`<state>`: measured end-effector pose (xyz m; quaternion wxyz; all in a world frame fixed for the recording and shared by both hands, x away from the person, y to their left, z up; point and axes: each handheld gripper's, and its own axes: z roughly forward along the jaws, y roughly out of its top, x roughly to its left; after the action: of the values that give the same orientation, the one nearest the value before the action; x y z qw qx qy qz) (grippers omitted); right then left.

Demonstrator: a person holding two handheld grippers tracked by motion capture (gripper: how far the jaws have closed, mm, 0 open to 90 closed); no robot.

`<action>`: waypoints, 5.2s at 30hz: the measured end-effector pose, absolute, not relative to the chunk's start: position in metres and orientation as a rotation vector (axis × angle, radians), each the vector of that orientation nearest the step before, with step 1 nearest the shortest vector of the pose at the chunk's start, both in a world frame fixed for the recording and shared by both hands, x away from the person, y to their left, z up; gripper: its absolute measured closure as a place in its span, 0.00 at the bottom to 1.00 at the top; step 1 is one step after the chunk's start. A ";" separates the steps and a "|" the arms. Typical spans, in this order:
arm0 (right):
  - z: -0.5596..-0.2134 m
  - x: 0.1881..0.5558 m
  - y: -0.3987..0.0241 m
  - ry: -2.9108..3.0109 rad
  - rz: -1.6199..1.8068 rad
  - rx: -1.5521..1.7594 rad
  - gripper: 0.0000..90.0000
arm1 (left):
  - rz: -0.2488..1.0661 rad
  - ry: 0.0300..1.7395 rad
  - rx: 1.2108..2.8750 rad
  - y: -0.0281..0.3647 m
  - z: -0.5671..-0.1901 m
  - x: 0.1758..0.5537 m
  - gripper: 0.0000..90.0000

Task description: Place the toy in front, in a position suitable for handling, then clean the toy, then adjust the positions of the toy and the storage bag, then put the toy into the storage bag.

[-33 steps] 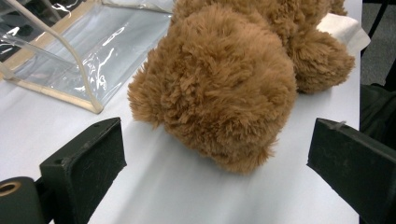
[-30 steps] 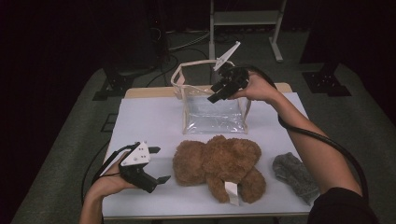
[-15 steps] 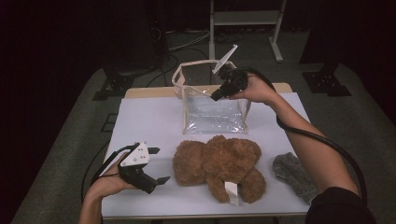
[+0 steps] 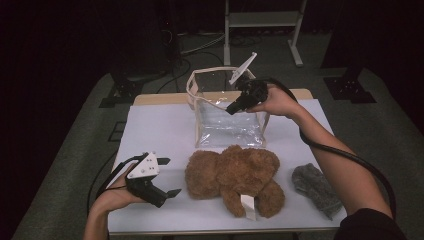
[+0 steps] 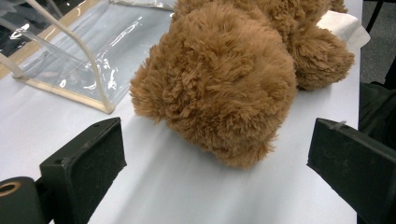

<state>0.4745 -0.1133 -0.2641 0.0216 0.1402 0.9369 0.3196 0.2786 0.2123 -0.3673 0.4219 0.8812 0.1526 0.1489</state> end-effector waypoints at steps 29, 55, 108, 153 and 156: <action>-0.253 0.443 -0.128 2.804 1.211 0.419 0.55 | 0.372 0.362 2.206 0.210 -0.367 0.274 0.04; -0.275 0.383 -0.110 2.905 1.242 0.242 0.47 | 0.393 0.384 2.197 0.220 -0.367 0.277 0.04; -0.351 0.355 -0.119 3.002 0.984 0.233 0.33 | 0.390 0.423 2.199 0.231 -0.370 0.278 0.04; -0.347 0.344 -0.118 2.958 0.982 0.210 0.38 | 0.376 0.441 2.208 0.235 -0.373 0.278 0.04; -0.347 0.346 -0.119 2.942 0.969 0.206 0.34 | 0.378 0.444 2.203 0.237 -0.372 0.277 0.04</action>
<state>0.3464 -0.1188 -0.3471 0.0185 0.0664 0.9476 0.3120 0.2774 0.2375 -0.3723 0.4181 0.8782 0.1769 0.1506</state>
